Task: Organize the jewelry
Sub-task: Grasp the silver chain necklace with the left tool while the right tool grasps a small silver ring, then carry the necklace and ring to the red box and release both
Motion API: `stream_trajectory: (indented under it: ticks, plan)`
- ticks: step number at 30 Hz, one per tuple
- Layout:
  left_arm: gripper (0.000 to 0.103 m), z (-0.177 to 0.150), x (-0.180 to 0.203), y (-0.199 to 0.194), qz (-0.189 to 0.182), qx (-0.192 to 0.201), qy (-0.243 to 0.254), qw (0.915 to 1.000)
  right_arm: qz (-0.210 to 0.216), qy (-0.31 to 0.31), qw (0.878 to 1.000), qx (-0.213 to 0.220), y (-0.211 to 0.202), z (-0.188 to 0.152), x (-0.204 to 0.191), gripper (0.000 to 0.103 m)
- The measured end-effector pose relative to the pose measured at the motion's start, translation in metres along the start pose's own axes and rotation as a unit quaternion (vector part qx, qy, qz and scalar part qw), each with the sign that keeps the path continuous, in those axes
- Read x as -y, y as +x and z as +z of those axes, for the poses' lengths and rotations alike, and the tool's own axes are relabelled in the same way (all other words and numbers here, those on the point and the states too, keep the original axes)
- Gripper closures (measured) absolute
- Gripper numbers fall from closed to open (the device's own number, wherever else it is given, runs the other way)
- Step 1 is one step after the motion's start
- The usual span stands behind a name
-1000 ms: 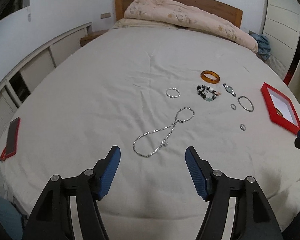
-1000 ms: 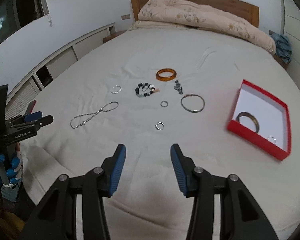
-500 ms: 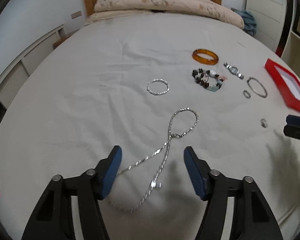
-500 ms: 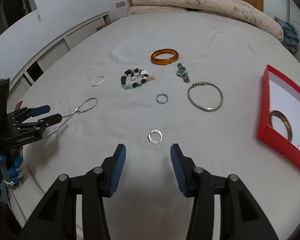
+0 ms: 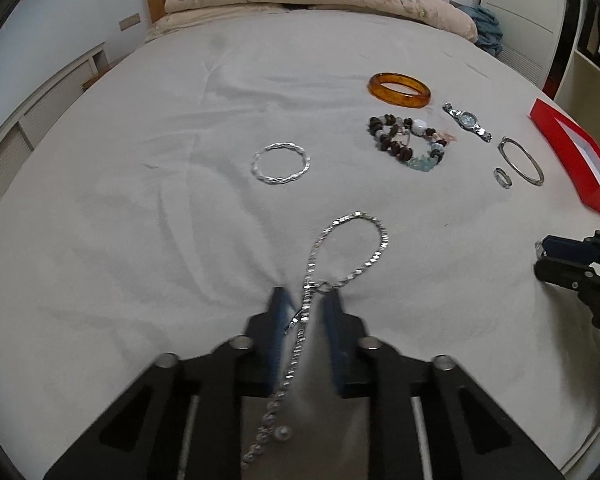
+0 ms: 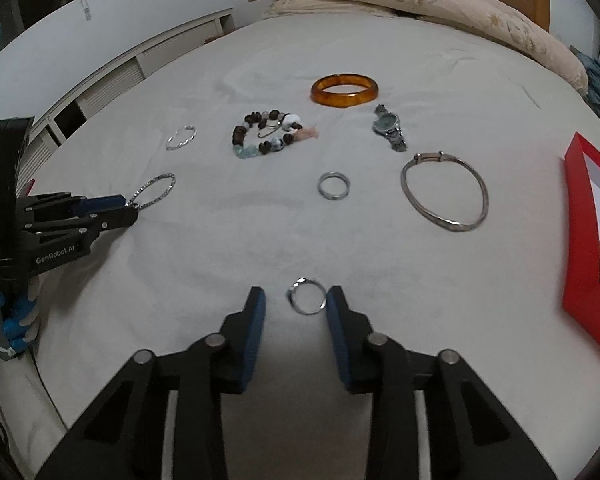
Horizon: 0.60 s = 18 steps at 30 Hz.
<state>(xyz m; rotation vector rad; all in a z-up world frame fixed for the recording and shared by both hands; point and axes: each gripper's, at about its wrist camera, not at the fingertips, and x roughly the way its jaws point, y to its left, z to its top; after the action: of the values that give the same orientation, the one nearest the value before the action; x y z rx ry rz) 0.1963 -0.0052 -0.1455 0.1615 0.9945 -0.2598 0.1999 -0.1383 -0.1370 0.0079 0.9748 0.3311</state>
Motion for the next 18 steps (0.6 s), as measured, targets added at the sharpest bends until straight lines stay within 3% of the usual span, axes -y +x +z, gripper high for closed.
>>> stream_trajectory:
  ticks: [2, 11, 18]
  plan:
    - [0.101, 0.002, 0.005, 0.000, 0.000, -0.003, 0.002, 1.0000, 0.000, -0.003, 1.000, 0.001, 0.001, 0.000, 0.002, 0.083]
    - [0.101, 0.009, 0.011, -0.011, 0.014, -0.005, -0.036, 0.9992, 0.015, -0.005, 1.000, 0.006, -0.005, 0.001, 0.003, 0.084]
    - [0.101, 0.015, 0.024, -0.044, 0.017, 0.015, -0.043, 0.9988, 0.019, -0.002, 0.999, 0.028, -0.040, -0.002, -0.004, 0.084]
